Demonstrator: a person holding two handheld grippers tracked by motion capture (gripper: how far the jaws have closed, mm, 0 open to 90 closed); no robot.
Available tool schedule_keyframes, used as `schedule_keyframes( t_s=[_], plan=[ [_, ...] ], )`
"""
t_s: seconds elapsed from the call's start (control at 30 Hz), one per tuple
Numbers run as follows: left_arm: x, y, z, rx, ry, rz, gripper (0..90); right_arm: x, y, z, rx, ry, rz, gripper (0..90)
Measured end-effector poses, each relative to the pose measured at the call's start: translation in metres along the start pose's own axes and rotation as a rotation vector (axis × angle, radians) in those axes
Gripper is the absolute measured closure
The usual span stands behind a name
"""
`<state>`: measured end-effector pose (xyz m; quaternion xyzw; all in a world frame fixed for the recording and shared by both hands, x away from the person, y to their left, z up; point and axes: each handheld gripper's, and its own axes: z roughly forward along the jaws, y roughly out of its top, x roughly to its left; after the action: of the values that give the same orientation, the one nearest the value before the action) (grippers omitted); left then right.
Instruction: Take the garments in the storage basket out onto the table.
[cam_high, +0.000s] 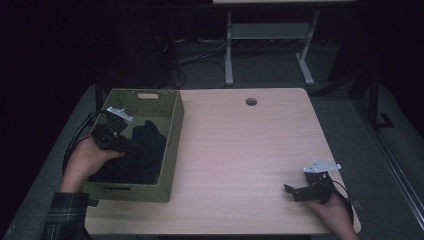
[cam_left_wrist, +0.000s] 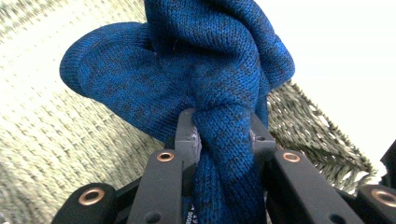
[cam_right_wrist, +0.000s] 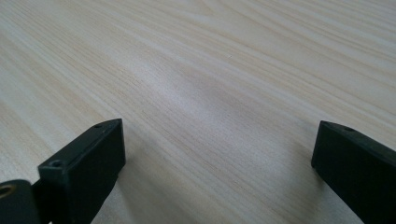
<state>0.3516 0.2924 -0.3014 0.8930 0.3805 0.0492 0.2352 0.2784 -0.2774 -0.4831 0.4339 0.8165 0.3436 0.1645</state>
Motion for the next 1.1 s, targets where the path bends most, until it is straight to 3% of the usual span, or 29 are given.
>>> schedule_keyframes(
  t_s=[0.6,1.1],
  plan=[
    [-0.006,0.025,-0.050,-0.051,0.051,0.022,72.8,0.000,0.000,0.000,0.000,0.001,0.000,2.5],
    [-0.017,0.046,-0.081,-0.117,0.062,0.061,73.0,0.000,0.000,0.000,0.001,0.001,0.003,2.5]
  ],
)
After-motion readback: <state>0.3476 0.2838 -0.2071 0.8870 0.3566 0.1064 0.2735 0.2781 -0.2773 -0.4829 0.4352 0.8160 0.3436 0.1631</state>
